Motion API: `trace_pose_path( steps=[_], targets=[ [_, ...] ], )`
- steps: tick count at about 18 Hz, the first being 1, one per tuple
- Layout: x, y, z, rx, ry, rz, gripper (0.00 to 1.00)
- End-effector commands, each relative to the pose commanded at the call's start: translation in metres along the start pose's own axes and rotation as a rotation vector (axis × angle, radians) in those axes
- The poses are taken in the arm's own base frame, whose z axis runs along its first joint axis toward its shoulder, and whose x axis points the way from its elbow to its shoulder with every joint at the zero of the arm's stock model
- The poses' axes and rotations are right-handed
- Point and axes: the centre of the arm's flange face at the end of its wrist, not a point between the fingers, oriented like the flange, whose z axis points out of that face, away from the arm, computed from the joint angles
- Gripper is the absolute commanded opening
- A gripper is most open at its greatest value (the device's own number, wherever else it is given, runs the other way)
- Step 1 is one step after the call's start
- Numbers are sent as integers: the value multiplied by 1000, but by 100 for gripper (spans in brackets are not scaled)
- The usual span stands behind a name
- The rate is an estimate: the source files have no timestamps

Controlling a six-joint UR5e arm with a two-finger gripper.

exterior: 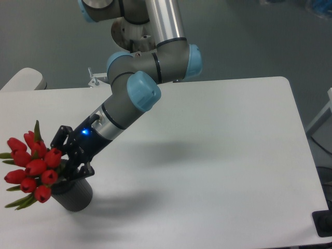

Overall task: Insert the flowers into the vase
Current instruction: 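Push the bunch deeper into the vase and open the gripper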

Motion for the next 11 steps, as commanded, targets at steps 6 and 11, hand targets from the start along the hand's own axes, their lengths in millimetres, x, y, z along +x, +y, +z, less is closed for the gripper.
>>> trace_pose_path(
  steps=[6, 11],
  targets=[
    [1, 9, 1, -4, 4, -17, 100],
    [-4, 14, -16, -1, -25, -19, 100]
  ],
)
